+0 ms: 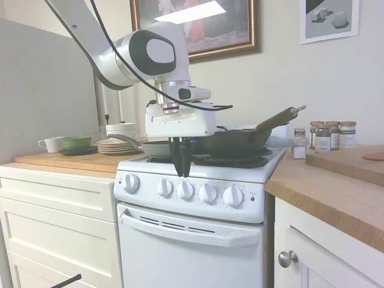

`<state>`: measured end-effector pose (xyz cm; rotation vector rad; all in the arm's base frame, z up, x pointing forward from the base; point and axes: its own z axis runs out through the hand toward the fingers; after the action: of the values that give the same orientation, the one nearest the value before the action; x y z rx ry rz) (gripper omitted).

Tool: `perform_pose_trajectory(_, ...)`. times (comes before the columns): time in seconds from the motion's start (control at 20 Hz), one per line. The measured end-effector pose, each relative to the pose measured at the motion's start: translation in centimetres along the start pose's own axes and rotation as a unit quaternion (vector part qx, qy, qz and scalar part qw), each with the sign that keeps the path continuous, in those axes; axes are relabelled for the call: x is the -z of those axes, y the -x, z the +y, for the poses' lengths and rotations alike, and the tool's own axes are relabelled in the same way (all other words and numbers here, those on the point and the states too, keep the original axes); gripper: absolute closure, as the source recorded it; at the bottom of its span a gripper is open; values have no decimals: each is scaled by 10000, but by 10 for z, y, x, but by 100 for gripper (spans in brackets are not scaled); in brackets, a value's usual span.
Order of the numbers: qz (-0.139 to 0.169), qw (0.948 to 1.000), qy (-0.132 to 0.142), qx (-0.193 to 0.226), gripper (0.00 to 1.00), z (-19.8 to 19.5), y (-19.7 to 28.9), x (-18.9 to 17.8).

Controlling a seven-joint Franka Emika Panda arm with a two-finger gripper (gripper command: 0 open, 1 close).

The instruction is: Turn on the stove on the top right

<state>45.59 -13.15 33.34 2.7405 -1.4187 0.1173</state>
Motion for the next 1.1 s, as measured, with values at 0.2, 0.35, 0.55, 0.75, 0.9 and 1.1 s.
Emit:
perform_pose_trajectory(0.2,13,9999,61,-80,100,0,-8,-14)
perform_pose_trajectory(0.35,35,9999,92,-102,100,-1,-13,-19)
perform_pose_trajectory(0.55,65,9999,89,-119,100,-4,-20,-20)
perform_pose_trajectory(0.75,79,9998,96,-138,100,-8,-26,-21)
perform_pose_trajectory(0.9,73,9998,118,-142,100,-10,-30,-26)
perform_pose_trajectory(1.1,76,9998,139,-143,100,-14,-35,-29)
